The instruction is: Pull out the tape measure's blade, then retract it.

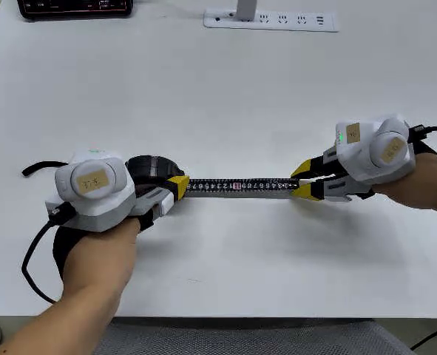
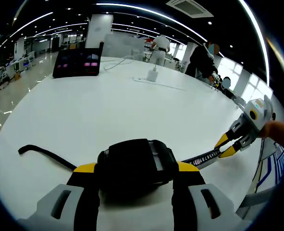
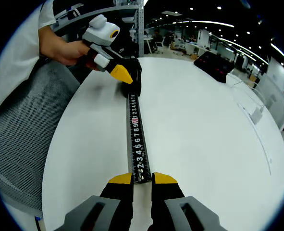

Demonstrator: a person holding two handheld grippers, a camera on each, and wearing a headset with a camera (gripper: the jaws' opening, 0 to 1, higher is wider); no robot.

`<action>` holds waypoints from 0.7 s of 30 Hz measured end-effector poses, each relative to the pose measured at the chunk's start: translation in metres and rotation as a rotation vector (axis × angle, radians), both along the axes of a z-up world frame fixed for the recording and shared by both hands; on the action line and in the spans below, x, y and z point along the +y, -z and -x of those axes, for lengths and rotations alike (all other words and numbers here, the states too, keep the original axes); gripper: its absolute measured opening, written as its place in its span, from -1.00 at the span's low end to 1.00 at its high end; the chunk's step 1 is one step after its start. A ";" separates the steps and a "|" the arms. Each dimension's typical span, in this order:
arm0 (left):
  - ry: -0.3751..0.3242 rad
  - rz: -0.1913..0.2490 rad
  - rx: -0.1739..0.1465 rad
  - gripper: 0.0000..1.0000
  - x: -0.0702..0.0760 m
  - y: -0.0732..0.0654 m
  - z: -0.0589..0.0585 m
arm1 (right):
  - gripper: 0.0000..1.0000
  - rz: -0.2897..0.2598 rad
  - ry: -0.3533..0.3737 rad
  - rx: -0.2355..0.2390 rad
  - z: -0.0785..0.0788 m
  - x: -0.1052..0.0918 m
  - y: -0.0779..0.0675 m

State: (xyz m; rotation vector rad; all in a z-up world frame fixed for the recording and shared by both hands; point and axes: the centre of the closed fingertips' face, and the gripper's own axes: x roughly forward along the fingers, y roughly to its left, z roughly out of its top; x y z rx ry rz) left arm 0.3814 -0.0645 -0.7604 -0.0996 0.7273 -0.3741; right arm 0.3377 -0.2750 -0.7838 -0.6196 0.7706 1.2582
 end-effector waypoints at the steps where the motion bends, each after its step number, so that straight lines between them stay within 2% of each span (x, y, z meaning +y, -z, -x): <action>1: 0.000 0.000 0.000 0.12 0.000 0.000 0.000 | -0.81 -0.001 0.000 0.001 0.000 0.000 0.000; 9: -0.003 0.008 0.003 0.12 0.000 0.000 0.000 | -0.81 -0.013 0.001 0.006 -0.002 0.008 0.000; 21: -0.002 0.018 0.005 0.12 0.000 0.000 -0.001 | -0.81 -0.042 -0.004 0.010 -0.006 0.030 0.000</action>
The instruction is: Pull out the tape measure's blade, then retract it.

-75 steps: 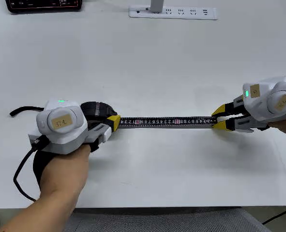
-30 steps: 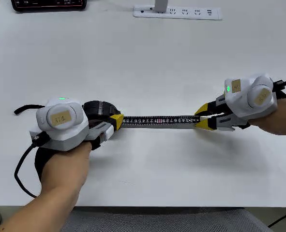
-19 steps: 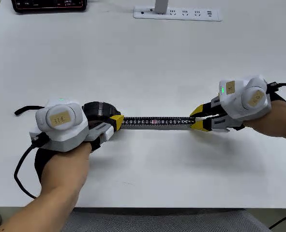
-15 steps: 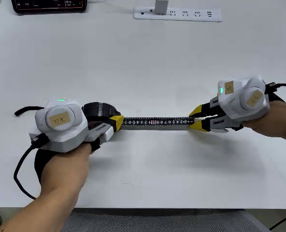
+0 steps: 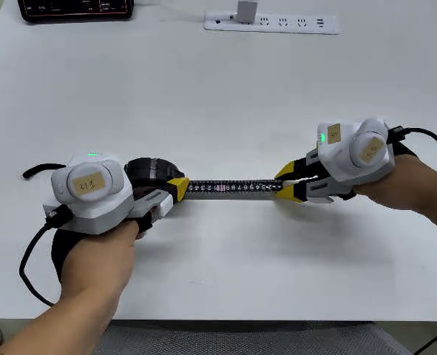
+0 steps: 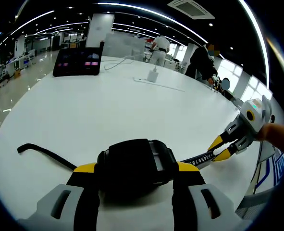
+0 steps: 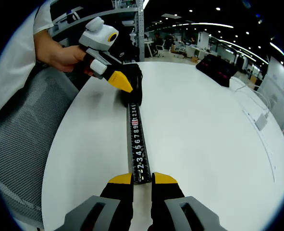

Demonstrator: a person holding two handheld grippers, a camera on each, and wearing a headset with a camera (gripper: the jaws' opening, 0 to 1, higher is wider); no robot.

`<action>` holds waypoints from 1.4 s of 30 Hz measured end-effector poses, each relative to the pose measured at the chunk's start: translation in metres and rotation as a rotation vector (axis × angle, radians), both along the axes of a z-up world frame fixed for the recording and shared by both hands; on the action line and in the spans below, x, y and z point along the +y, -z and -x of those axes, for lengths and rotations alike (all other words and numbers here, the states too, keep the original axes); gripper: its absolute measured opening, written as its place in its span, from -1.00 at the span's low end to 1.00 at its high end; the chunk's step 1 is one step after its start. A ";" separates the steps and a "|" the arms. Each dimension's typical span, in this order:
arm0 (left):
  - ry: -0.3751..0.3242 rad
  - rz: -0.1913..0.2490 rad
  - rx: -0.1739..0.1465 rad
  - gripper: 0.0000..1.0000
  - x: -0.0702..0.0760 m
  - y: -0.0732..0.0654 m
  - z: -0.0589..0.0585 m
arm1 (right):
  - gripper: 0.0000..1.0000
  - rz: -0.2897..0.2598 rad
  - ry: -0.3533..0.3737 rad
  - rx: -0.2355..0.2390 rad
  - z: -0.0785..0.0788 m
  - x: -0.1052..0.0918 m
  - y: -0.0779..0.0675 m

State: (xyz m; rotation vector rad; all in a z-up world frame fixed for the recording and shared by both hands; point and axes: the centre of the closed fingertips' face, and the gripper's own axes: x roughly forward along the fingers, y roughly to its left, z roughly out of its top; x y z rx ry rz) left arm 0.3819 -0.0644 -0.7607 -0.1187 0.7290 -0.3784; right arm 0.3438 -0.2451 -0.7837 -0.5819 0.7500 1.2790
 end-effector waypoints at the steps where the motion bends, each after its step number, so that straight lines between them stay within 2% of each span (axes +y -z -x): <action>1: 0.000 0.001 0.000 0.12 0.000 0.000 0.000 | -0.81 -0.001 -0.003 0.001 0.000 0.002 0.000; 42: 0.000 0.021 0.005 0.12 0.001 0.000 0.000 | -0.81 -0.075 -0.053 0.011 -0.008 0.071 0.004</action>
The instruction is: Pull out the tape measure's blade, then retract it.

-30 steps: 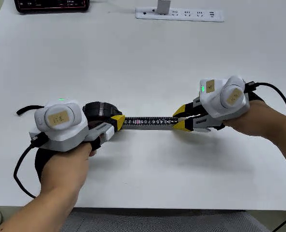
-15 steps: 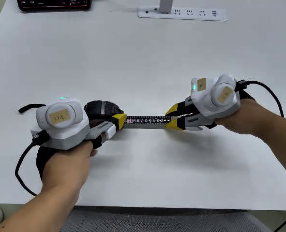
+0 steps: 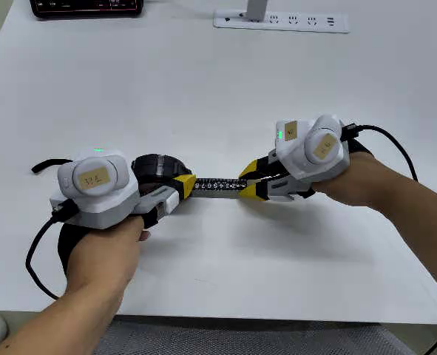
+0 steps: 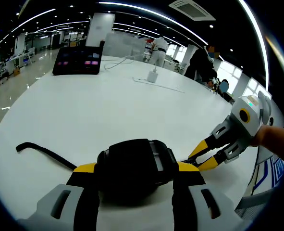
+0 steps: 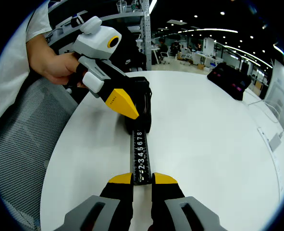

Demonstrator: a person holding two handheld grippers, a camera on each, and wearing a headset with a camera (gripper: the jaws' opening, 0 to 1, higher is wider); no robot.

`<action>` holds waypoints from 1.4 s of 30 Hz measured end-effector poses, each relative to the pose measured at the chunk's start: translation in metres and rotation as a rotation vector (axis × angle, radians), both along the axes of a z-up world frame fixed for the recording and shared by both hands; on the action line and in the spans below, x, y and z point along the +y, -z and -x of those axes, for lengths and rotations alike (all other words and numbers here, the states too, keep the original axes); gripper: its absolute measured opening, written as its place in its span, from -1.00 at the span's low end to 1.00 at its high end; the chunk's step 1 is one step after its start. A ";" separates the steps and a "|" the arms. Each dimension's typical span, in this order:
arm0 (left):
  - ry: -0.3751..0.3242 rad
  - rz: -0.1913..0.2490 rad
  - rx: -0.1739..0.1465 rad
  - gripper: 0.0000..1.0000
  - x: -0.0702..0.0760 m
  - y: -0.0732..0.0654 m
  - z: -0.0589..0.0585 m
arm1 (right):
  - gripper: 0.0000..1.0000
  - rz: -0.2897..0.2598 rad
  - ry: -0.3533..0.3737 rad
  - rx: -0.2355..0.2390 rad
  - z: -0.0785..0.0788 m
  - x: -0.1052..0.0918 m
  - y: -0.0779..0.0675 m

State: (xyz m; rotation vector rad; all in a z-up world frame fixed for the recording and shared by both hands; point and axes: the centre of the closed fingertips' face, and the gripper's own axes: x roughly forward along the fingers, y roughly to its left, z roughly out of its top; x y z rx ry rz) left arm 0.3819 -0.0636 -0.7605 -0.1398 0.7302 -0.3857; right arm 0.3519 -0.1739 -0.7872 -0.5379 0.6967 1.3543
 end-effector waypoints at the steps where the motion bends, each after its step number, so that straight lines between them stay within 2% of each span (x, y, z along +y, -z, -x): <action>1: 0.000 0.000 0.000 0.12 0.000 0.000 0.000 | -0.81 -0.002 0.000 0.000 -0.001 0.003 0.000; 17: 0.006 -0.005 -0.003 0.13 0.000 -0.001 0.001 | -0.80 -0.044 -0.001 0.008 -0.003 0.039 0.003; 42: 0.006 -0.004 -0.008 0.14 0.000 -0.002 0.001 | -0.79 -0.086 0.012 0.001 -0.007 0.071 0.001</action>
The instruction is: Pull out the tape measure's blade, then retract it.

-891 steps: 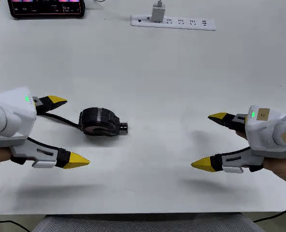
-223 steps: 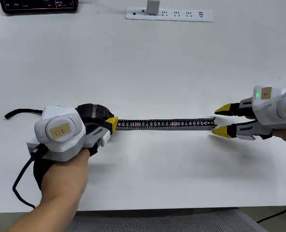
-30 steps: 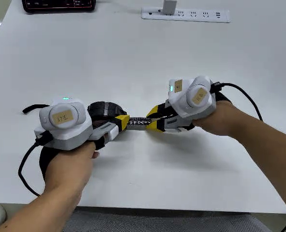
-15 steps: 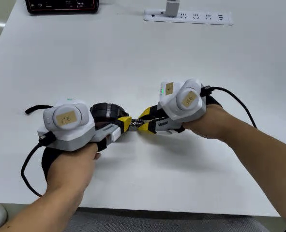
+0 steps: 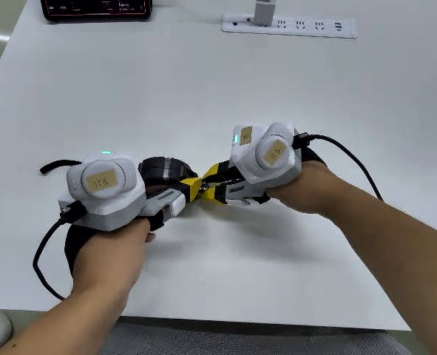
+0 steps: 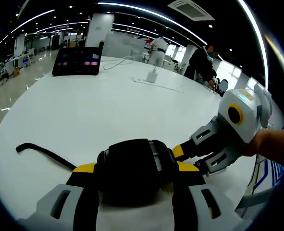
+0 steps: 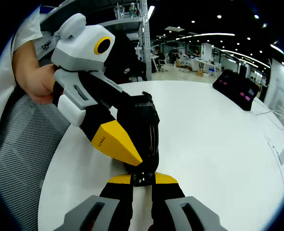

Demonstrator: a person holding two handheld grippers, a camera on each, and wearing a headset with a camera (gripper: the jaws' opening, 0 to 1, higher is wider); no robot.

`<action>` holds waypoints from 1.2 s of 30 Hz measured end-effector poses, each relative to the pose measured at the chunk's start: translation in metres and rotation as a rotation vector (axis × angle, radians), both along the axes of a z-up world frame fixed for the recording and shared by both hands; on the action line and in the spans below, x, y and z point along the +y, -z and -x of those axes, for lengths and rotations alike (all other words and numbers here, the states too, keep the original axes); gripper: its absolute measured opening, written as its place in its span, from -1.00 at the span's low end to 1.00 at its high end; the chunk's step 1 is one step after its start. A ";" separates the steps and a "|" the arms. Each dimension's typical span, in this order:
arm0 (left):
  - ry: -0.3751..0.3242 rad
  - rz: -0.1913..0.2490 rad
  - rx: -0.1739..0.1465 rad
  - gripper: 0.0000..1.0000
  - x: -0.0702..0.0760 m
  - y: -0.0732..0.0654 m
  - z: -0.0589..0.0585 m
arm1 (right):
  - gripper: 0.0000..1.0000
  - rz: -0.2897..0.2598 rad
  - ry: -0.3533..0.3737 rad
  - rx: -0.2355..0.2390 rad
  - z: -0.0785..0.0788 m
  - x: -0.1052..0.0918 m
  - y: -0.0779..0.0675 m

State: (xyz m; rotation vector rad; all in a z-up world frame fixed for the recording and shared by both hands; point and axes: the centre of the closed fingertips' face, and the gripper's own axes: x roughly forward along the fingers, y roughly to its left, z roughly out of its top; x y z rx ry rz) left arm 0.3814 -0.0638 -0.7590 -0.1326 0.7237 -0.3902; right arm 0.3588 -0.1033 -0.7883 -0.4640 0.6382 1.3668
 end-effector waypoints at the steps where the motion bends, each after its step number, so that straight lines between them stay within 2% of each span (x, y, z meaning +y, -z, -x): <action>1: 0.001 -0.003 -0.003 0.14 0.000 0.000 0.000 | -0.79 0.005 -0.004 -0.003 0.001 -0.002 0.000; 19: -0.002 0.011 -0.020 0.18 0.000 0.000 -0.001 | -0.76 0.002 0.000 -0.019 0.000 -0.001 0.000; 23: 0.004 0.015 -0.012 0.19 0.000 0.000 0.000 | -0.65 0.003 0.002 -0.016 0.001 -0.002 -0.001; 26: -0.002 0.030 -0.008 0.20 0.000 -0.001 0.000 | -0.67 -0.002 0.009 -0.016 0.000 -0.002 -0.003; 32: 0.009 0.029 -0.018 0.21 0.000 -0.004 0.000 | -0.64 -0.001 0.021 -0.019 -0.001 -0.005 -0.004; 34: 0.006 0.021 -0.021 0.19 0.002 -0.006 0.000 | -0.63 0.000 0.026 -0.027 -0.001 -0.007 -0.008; 36: 0.006 0.035 -0.021 0.19 0.000 -0.008 0.000 | -0.62 -0.012 0.049 -0.017 -0.001 -0.009 -0.012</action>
